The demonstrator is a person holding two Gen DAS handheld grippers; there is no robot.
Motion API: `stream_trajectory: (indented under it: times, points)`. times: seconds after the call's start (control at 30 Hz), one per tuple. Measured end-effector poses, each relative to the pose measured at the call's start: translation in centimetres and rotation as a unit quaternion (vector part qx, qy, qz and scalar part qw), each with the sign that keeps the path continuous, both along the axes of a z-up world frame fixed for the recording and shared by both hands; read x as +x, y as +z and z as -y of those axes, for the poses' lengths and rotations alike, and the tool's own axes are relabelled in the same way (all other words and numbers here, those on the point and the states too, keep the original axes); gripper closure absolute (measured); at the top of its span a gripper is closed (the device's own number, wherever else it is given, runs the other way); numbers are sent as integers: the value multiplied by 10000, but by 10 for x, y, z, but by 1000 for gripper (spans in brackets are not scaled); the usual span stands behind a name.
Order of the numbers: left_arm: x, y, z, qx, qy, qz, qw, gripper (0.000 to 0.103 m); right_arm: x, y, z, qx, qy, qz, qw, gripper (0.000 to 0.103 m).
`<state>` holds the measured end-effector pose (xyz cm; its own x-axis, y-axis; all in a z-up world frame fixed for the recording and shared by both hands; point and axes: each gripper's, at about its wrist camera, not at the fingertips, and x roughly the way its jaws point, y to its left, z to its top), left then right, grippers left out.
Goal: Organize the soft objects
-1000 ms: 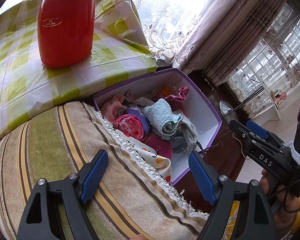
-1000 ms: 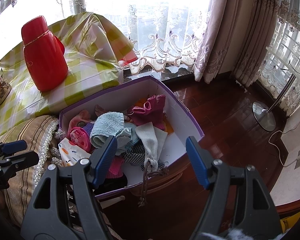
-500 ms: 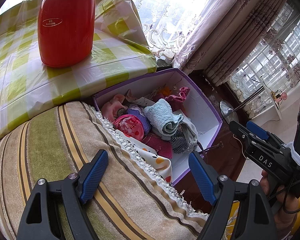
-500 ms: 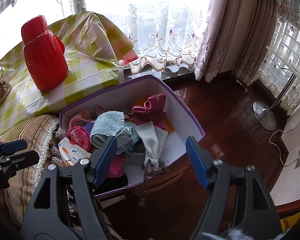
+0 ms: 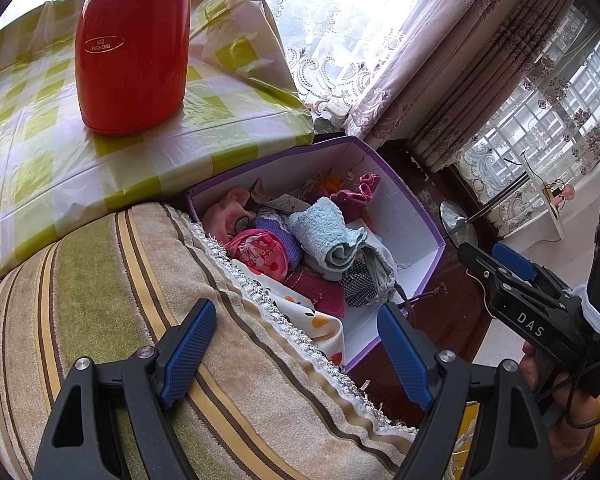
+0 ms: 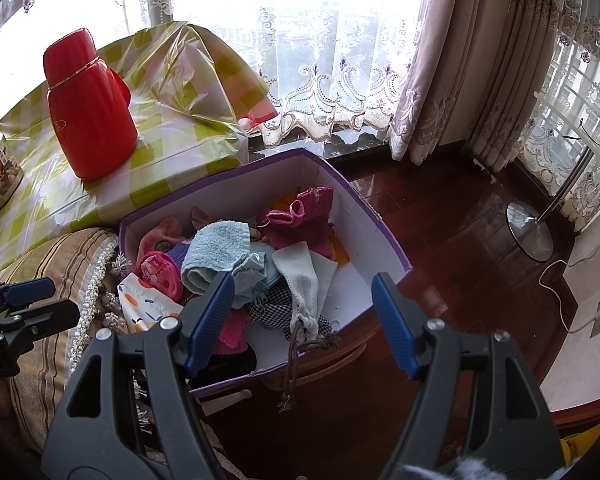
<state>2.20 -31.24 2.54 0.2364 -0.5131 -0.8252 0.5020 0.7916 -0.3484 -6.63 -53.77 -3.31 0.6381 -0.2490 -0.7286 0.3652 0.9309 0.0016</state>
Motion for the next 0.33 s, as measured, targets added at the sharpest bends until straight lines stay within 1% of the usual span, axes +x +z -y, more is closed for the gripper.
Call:
stream_trajectory:
  times: [0.1,0.23,0.33]
  points:
    - [0,0,0,8,5,6,10000,19,0,0,0,-1,1,2,10000,29]
    - [0,-1,4,115,21,70,9999,19,1,0,0,3,16,-4,10000,29]
    - [3,-2,5,18,67,11,10000,17,2,-1,0,4,44,-12,10000,29]
